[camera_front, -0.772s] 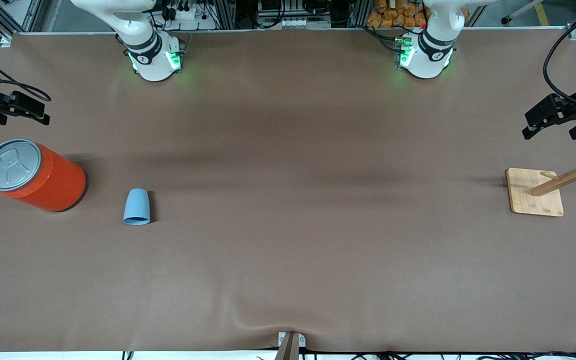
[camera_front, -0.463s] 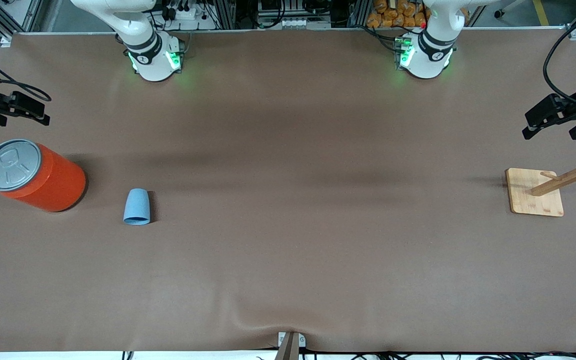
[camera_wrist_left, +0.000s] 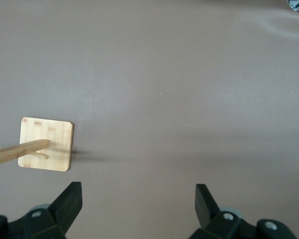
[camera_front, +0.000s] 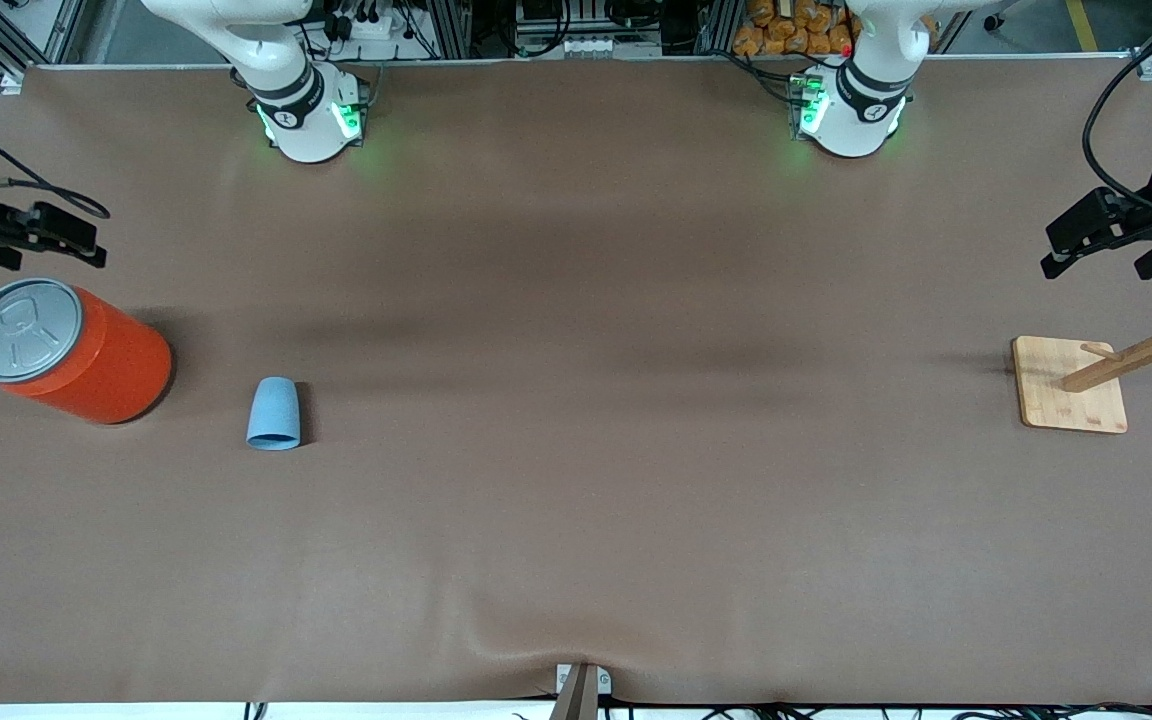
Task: Flip cup
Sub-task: 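Reach the right gripper toward the blue cup beside the red can, then lower the right gripper over the blue cup and close on it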
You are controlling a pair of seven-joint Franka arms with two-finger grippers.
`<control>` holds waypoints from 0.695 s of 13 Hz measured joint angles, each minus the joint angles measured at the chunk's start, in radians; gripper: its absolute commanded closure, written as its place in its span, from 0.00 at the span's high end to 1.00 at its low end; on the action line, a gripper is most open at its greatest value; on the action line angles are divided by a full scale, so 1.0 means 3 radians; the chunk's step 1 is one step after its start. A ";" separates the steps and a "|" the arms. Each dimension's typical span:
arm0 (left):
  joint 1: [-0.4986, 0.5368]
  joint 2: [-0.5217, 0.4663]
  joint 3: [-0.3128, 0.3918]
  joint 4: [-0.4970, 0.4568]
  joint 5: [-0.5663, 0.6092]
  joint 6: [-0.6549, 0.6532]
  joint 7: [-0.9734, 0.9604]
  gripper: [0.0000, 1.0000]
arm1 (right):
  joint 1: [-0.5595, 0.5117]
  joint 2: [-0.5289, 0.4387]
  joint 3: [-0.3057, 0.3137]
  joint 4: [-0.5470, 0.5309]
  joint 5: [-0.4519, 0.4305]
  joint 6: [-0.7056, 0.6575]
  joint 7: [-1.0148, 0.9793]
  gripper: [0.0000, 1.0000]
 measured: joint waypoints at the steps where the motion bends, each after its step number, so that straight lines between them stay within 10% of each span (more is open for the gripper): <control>1: 0.0000 0.0001 -0.0001 0.0000 0.0000 0.0000 0.0000 1.00 | 0.0000 0.0054 0.0003 -0.0007 0.0019 0.0055 -0.0001 1.00; 9: 0.0001 0.0011 -0.0005 -0.0004 0.0000 -0.0073 -0.0002 1.00 | 0.0025 0.0462 0.0025 -0.0744 0.0057 0.1407 -0.0301 1.00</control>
